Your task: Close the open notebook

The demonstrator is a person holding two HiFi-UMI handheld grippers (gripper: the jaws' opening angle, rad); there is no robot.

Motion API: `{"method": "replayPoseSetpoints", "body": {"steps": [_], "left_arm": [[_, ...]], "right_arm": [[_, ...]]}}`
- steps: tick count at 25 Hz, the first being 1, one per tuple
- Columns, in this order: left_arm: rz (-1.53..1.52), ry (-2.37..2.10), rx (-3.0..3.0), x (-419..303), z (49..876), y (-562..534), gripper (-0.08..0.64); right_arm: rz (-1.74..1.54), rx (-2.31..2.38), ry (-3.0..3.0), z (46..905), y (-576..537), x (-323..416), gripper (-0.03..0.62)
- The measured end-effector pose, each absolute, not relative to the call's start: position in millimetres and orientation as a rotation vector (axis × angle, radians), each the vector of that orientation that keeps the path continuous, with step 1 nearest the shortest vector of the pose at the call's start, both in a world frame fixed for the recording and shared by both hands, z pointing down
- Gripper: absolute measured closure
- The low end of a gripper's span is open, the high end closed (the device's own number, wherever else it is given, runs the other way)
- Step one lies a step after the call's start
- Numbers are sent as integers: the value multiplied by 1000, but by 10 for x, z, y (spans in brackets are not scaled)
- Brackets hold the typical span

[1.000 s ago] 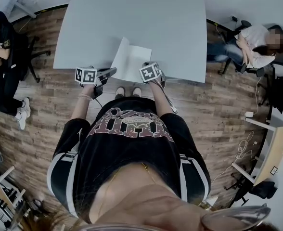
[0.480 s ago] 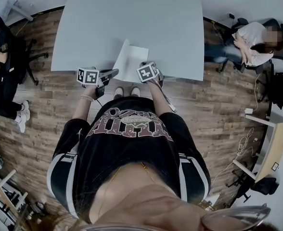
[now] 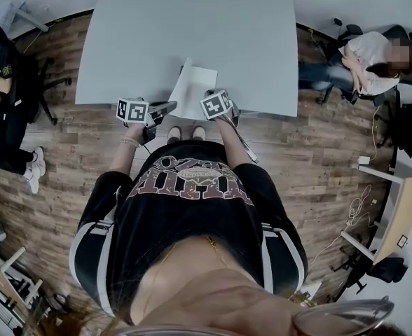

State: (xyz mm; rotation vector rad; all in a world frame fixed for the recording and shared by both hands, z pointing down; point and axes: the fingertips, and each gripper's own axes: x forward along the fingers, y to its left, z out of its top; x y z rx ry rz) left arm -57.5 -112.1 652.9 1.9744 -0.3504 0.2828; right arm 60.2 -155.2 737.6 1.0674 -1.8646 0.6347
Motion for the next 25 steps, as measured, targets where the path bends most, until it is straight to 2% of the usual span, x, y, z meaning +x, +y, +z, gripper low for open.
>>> {"method": "replayPoseSetpoints", "body": {"steps": [25], "left_arm": [[288,-304,1961,-454,6576,-1087,508]], "right_arm": [[647,1072,-1875,7366,-1574,549,572]]}}
